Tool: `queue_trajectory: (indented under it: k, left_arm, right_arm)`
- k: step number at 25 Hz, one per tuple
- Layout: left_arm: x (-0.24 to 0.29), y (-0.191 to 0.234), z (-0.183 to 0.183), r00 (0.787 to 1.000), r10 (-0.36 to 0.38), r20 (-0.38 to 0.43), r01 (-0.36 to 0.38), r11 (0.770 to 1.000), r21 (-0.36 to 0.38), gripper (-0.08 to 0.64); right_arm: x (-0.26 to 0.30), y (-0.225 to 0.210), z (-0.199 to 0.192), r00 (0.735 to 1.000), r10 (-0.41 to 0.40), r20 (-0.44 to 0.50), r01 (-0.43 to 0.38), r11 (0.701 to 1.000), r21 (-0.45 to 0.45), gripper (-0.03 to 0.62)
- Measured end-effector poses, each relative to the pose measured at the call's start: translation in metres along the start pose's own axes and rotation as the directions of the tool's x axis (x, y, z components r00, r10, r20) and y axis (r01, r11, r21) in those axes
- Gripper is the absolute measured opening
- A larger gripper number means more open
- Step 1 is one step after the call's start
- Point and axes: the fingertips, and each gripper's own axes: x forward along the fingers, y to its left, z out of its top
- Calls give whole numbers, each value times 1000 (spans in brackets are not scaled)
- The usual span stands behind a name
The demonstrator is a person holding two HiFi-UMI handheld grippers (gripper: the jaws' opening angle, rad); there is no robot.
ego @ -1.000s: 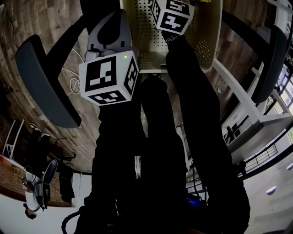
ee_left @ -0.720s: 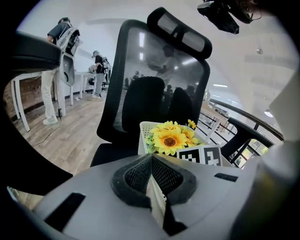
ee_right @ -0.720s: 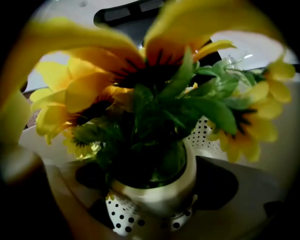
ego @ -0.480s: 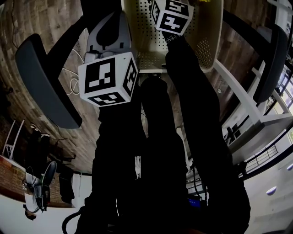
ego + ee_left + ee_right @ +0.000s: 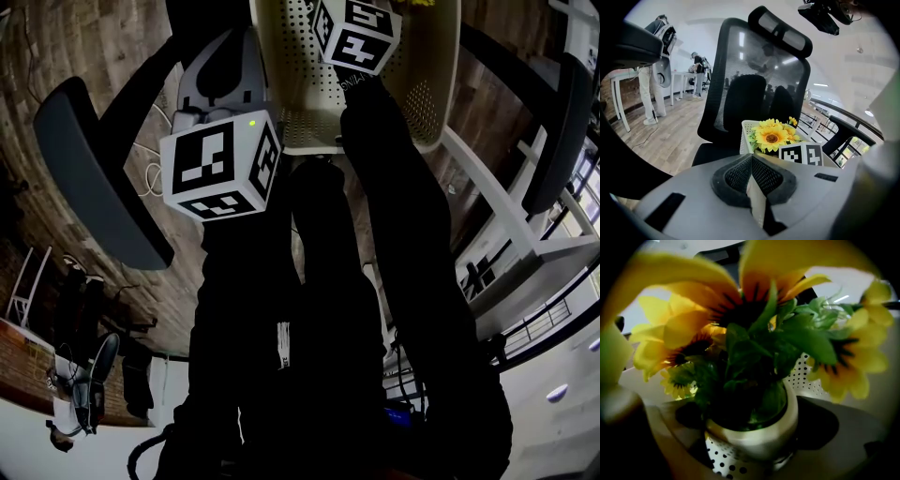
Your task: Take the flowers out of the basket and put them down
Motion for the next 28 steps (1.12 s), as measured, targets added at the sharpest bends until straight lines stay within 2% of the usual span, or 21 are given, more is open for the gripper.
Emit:
queue_trajectory:
  k: [5, 14, 24, 28]
  left_arm:
    - [-3, 1, 3, 1000, 2, 1, -2, 1000, 0, 2]
    - [-14, -3, 13, 1000, 4, 14, -5, 1000, 15, 2]
    - [-27, -9, 21, 999, 11, 43, -12, 999, 40, 2]
    - [-27, -7, 20, 999, 14, 42, -15, 999, 39, 2]
  right_arm:
    - [-8, 8, 1, 998, 68, -8, -67, 998, 11, 544]
    - [-34, 18, 12, 995, 97, 12, -97, 995, 9, 543]
    - [-49, 14, 17, 996, 77, 43, -77, 997, -1, 543]
    - [-44, 10, 7, 998, 63, 15, -63, 998, 4, 543]
